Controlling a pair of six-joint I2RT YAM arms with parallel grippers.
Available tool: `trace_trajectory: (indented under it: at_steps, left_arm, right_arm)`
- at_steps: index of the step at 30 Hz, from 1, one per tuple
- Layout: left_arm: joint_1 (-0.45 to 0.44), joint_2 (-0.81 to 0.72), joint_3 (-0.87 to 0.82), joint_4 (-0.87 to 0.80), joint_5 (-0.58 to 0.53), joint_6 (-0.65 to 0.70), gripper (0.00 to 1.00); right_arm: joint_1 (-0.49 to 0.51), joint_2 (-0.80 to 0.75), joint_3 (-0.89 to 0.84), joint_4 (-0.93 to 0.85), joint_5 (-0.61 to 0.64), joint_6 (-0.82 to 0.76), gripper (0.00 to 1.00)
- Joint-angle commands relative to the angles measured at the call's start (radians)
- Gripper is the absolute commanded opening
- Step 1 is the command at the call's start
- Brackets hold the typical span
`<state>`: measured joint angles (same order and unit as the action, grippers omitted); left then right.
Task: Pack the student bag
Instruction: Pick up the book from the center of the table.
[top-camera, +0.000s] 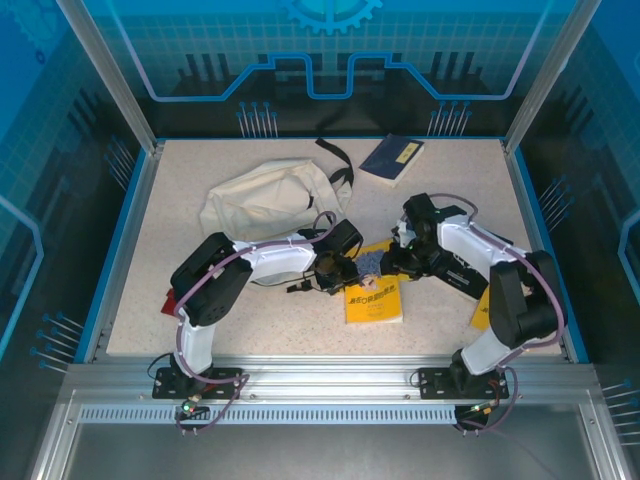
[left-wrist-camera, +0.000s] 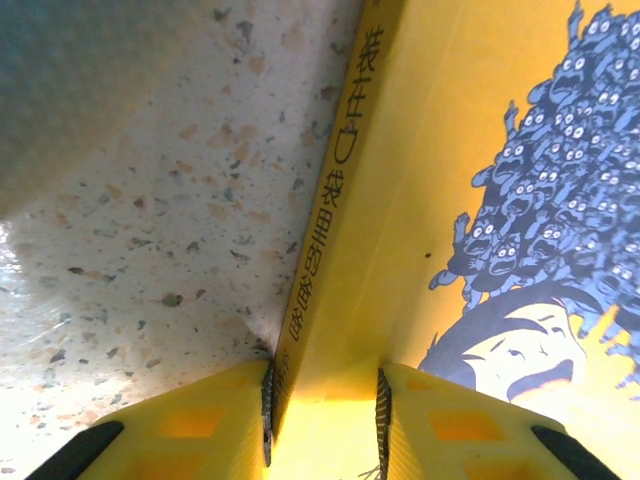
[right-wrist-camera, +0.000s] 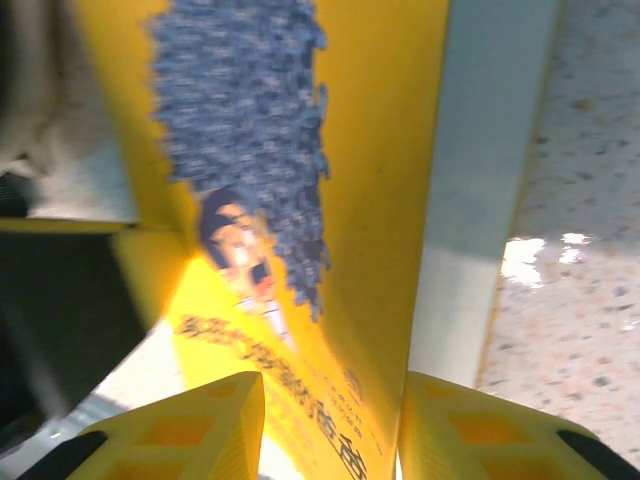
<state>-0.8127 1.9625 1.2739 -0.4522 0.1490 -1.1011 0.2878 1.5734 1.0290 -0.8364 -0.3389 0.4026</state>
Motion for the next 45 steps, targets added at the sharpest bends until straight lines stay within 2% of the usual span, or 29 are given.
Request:
trace_trajectory:
  at_steps: [1, 5, 6, 9, 12, 20, 25, 29, 33, 38, 42, 45]
  left_arm:
    - [-0.007, 0.016, 0.008, -0.021, -0.019, -0.020, 0.32]
    - [-0.006, 0.018, -0.003, -0.009, -0.012, -0.017, 0.29]
    - [-0.006, 0.019, -0.005, -0.005, -0.010, -0.018, 0.29]
    - [-0.003, 0.008, -0.011, 0.009, -0.006, -0.008, 0.29]
    - [-0.001, -0.002, -0.013, 0.015, -0.002, 0.001, 0.29]
    - [0.010, -0.030, -0.009, 0.012, 0.026, 0.049, 0.34]
    - [0.025, -0.069, 0.051, -0.081, 0.034, 0.167, 0.41]
    - [0.074, -0.158, 0.059, -0.108, 0.052, 0.236, 0.52]
    - [0.148, -0.267, 0.005, -0.058, 0.117, 0.275, 0.69]
    - [0.235, -0.382, -0.059, -0.031, 0.153, 0.348, 0.83]
    - [0.302, -0.498, -0.165, 0.068, 0.183, 0.323, 0.98]
    - [0.354, -0.582, -0.243, 0.154, 0.228, 0.292, 0.99]
  right_arm:
    - [0.016, -0.045, 0.019, -0.039, -0.169, 0.003, 0.34]
    - [0.016, -0.054, -0.001, -0.028, -0.201, -0.008, 0.29]
    - [0.016, -0.047, -0.003, -0.026, -0.196, -0.003, 0.25]
    - [0.032, -0.033, -0.002, -0.011, -0.149, 0.008, 0.21]
    - [0.043, -0.007, 0.004, -0.002, -0.070, 0.016, 0.21]
    - [0.054, 0.051, 0.012, 0.018, 0.010, 0.020, 0.23]
    - [0.038, 0.025, 0.032, -0.010, 0.058, 0.022, 0.06]
    - [0.018, -0.039, 0.052, -0.010, 0.005, 0.024, 0.02]
    - [-0.012, -0.113, 0.086, -0.003, -0.107, 0.035, 0.00]
    - [-0.035, -0.181, 0.135, 0.023, -0.255, 0.054, 0.00]
    - [-0.038, -0.197, 0.171, 0.084, -0.389, 0.094, 0.00]
    - [-0.030, -0.192, 0.191, 0.138, -0.474, 0.127, 0.00]
